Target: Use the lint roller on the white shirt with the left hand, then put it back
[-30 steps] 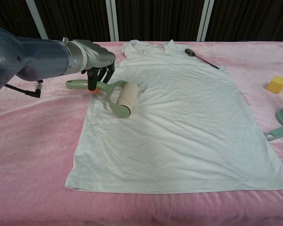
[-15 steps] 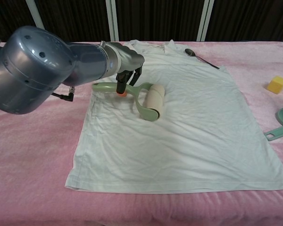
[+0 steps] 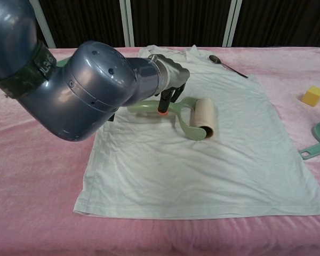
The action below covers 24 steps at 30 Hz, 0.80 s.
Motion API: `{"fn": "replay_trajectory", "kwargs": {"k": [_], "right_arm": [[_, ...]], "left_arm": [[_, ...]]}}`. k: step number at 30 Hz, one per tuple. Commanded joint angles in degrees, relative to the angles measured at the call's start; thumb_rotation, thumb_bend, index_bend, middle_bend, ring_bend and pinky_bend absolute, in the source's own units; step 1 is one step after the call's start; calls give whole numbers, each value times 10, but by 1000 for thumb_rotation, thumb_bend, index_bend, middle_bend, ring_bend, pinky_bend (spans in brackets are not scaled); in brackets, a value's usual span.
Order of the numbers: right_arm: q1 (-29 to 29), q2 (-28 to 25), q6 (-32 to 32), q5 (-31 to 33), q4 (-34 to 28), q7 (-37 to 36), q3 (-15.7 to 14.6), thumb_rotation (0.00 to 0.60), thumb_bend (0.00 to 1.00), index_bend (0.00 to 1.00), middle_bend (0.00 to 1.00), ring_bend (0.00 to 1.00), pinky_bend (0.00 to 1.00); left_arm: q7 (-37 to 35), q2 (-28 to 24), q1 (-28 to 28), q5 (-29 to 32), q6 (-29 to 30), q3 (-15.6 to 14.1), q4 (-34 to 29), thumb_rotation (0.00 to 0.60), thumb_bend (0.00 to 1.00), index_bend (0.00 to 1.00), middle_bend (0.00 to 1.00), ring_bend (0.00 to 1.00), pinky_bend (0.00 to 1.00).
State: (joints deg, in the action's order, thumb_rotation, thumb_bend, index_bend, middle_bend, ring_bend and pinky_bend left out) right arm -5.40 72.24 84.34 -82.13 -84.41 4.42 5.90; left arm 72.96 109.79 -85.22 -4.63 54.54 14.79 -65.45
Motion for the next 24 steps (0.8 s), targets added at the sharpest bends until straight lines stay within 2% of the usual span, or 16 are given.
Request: {"fn": "replay_trajectory", "kwargs": {"k": [1, 8, 12, 24], "right_arm": [[0, 0, 0, -1, -1, 1, 0, 600, 122, 20, 81, 122, 215], [0, 1, 0, -3, -3, 5, -2, 600, 122, 20, 81, 122, 215], [0, 1, 0, -3, -4, 7, -2, 600, 121, 21, 81, 122, 215], [-2, 6, -4, -3, -5, 16, -5, 600, 121, 21, 81, 122, 215]], "left_arm": [[11, -2, 1, -2, 8, -6, -3, 600, 547, 645, 612, 425, 502], [25, -29, 17, -3, 25, -19, -38, 600, 547, 646, 612, 425, 502], [38, -50, 32, -7, 29, -43, -60, 600, 548, 648, 613, 429, 502], [18, -120, 94, -19, 18, -97, -110, 600, 548, 648, 614, 430, 503]]}}
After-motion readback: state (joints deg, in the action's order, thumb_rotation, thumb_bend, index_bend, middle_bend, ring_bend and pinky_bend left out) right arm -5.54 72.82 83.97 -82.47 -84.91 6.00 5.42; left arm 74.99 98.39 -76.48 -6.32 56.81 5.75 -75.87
